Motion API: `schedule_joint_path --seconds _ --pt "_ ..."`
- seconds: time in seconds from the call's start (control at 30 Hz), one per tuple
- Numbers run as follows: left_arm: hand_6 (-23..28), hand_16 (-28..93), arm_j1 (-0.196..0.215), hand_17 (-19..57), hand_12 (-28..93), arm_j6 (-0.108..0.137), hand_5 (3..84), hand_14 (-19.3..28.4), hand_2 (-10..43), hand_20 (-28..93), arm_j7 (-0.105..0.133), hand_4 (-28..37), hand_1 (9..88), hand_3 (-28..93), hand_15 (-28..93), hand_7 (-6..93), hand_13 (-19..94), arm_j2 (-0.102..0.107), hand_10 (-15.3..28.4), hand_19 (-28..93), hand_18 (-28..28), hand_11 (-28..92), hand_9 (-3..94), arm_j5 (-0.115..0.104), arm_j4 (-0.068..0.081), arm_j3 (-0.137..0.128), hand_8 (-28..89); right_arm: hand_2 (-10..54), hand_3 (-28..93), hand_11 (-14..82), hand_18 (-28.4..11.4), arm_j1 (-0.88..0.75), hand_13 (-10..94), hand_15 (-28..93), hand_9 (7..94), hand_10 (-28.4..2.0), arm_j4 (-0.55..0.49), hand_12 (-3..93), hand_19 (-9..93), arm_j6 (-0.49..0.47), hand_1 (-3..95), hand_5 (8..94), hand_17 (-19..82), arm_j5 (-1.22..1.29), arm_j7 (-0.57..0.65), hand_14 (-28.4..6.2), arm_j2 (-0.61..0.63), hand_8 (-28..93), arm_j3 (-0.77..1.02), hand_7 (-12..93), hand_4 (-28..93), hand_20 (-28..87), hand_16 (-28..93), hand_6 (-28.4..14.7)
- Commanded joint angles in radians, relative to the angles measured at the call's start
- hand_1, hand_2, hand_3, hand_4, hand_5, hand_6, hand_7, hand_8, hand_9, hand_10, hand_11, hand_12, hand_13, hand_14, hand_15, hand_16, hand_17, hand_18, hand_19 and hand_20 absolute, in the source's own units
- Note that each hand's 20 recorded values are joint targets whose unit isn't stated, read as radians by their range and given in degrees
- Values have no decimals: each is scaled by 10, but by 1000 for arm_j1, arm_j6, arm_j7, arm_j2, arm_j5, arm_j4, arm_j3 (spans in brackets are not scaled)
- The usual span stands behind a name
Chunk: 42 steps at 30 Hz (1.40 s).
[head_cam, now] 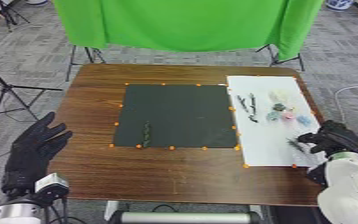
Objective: Arrange flowers
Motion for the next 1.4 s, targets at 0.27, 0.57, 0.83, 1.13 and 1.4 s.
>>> schedule_joint_path --seconds 0.27,0.57,0.83,1.13,1.4 --pt "86 -94 11 -82 92 2 347 263 57 -47 -5 -213 246 813 483 147 252 -5 200 609 230 276 338 0 0 -1 -105 -47 841 428 -281 -109 633 764 618 -230 -66 151 932 -244 266 649 344 14 45 -162 -59 -135 139 202 -239 198 90 -108" --pt "85 -94 5 -82 91 0 347 263 57 -47 -15 -213 247 814 483 147 253 -5 200 609 230 275 338 0 0 -1 -104 -52 840 420 -282 -95 630 764 619 -234 -58 150 932 -262 275 653 343 18 49 -165 -62 -127 87 193 -237 196 86 -110" --pt "85 -94 2 -82 92 -2 346 264 57 -47 -14 -213 247 813 483 148 252 -5 200 609 231 274 338 -2 -1 -1 -105 -54 838 419 -283 -86 631 765 619 -235 -39 150 932 -254 281 655 342 21 62 -165 -56 -126 67 191 -239 205 83 -111" --pt "86 -94 4 -81 92 0 347 264 57 -47 -17 -213 247 814 483 147 253 -5 201 609 230 274 338 -3 -1 2 -104 -58 837 423 -284 -85 631 766 621 -234 -32 148 932 -224 291 657 341 -17 81 -165 -43 -125 49 192 -240 217 81 -110" --pt "86 -94 -2 -81 92 -9 348 264 58 -47 -27 -214 248 813 483 147 253 -12 201 609 230 274 339 2 0 1 -105 -60 837 430 -284 -86 638 766 630 -231 -39 152 932 -214 291 659 345 -25 83 -162 -35 -127 56 204 -239 226 83 -106"
